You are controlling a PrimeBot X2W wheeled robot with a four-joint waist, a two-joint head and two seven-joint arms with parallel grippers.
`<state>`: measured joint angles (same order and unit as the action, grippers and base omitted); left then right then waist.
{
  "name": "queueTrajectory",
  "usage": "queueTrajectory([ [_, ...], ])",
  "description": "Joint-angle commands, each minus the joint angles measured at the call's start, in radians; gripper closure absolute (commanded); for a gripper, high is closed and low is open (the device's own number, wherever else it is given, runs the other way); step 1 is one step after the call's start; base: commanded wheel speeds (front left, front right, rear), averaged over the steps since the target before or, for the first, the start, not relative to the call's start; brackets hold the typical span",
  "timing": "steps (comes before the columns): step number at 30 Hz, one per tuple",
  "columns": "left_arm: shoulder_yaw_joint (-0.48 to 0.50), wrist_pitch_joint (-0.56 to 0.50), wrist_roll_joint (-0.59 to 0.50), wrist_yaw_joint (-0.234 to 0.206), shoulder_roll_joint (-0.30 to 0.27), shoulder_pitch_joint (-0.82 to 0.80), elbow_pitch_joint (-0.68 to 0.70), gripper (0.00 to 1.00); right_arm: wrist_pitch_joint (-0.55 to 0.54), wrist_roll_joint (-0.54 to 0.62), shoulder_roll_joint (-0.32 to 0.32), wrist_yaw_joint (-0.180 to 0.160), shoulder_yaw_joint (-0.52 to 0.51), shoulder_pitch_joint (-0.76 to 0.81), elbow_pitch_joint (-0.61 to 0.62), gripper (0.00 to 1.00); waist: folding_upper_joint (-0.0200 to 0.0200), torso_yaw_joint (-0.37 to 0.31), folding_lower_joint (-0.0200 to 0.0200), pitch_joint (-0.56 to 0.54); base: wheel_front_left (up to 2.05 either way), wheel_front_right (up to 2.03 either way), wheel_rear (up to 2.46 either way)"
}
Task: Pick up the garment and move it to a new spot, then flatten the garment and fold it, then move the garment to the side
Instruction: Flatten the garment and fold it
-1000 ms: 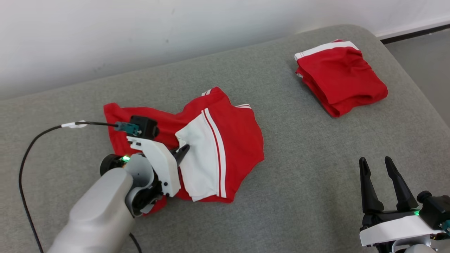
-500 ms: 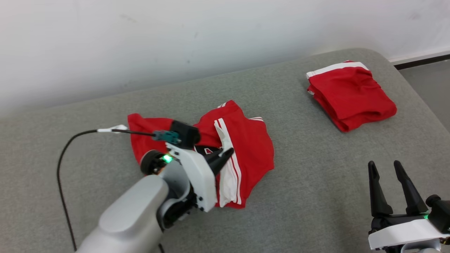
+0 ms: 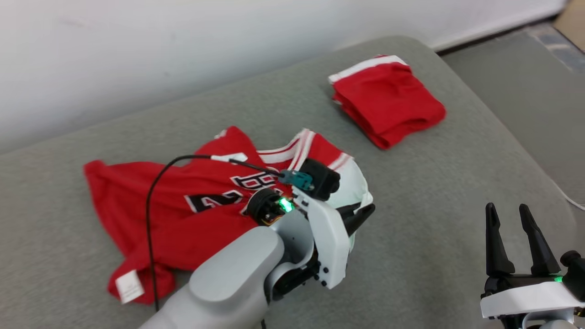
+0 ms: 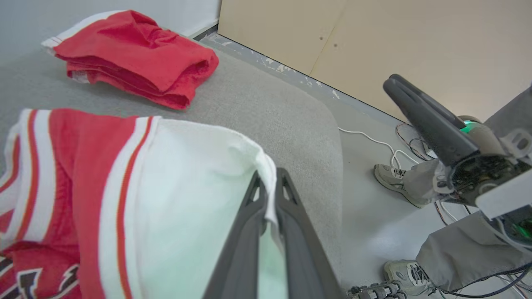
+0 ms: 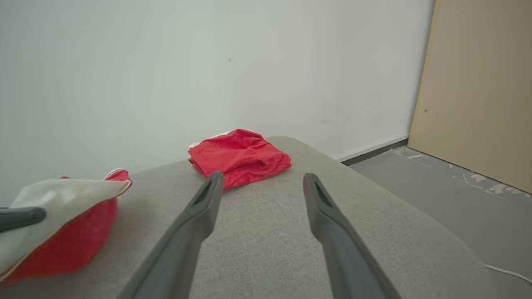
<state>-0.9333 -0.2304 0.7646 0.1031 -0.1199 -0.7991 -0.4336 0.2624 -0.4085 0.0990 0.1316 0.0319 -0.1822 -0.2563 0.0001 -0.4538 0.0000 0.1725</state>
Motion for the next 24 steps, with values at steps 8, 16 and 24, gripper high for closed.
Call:
queueTrajectory([
  [8, -0.069, -0.012, -0.018, 0.012, 0.043, -0.047, -0.092, 0.95, 0.003, -0.012, -0.033, -0.002, -0.029, 0.016, 0.012, 0.0, -0.0001, -0.116, 0.0, 0.104, 0.0, 0.0, 0.0],
  [16, -0.122, 0.05, 0.016, 0.023, 0.065, -0.054, -0.138, 0.0, 0.003, 0.006, -0.037, -0.002, -0.029, 0.0, 0.0, 0.0, -0.0001, -0.091, 0.0, 0.077, 0.0, 0.0, 0.0],
  [24, -0.118, 0.163, 0.024, 0.01, 0.067, -0.077, -0.119, 0.0, 0.003, 0.028, 0.011, -0.002, -0.025, -0.006, 0.001, 0.0, -0.0001, 0.078, 0.0, -0.002, 0.0, 0.0, 0.0],
])
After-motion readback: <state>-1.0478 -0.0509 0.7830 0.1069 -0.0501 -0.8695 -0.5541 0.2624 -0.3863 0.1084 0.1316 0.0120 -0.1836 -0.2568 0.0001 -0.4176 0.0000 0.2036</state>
